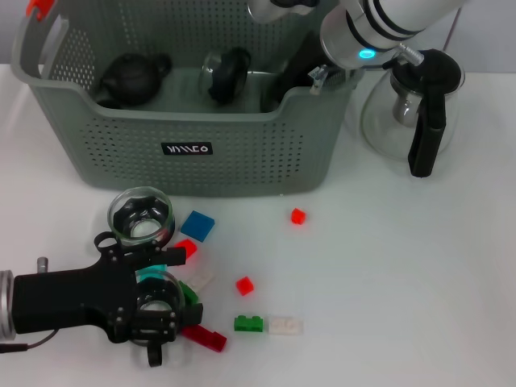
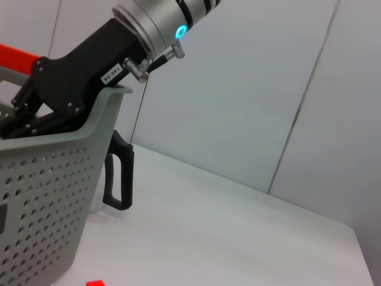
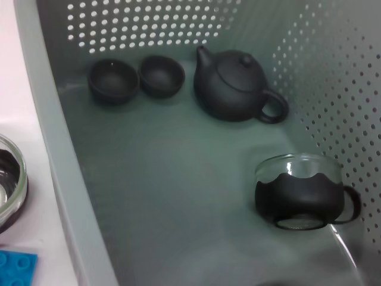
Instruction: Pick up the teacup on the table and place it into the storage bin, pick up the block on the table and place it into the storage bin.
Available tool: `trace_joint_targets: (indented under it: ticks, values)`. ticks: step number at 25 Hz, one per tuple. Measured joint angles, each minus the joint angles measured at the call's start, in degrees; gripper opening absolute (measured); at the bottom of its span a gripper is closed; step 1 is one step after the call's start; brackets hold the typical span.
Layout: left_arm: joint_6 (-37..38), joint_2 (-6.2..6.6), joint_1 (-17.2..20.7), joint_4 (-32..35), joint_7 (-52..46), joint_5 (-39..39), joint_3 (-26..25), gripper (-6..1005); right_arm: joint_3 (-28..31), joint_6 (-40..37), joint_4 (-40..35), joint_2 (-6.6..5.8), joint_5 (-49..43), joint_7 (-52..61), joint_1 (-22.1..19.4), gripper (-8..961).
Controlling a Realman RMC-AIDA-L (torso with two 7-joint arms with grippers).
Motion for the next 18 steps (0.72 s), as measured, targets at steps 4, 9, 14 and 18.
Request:
trace_joint_targets:
  ticks: [4, 9, 14, 18]
  values:
    - [0.02, 0.0, 0.15, 0.0, 0.0, 0.0, -0.15, 865, 0.26, -0.36, -1.31, 0.01, 0.16, 0.0, -0.08, 178]
    - [0.12, 0.0, 0.36, 0.0, 0.0, 0.0, -0.32, 864, 0.4, -0.24, -1.97, 0.02, 0.18, -0.03, -0.12, 255]
    - [0.14, 0.01, 0.47, 0.0, 0.0, -0.18, -0.44, 864, 1.26, 0.26, -3.72, -0.05, 0.37, 0.0, -0.7, 368]
    - [0.17, 0.23, 0.49, -0.02, -0.04, -0.36, -0.44, 863, 3.25, 0.09, -9.98, 0.06, 1.29, 0.01, -3.54, 489]
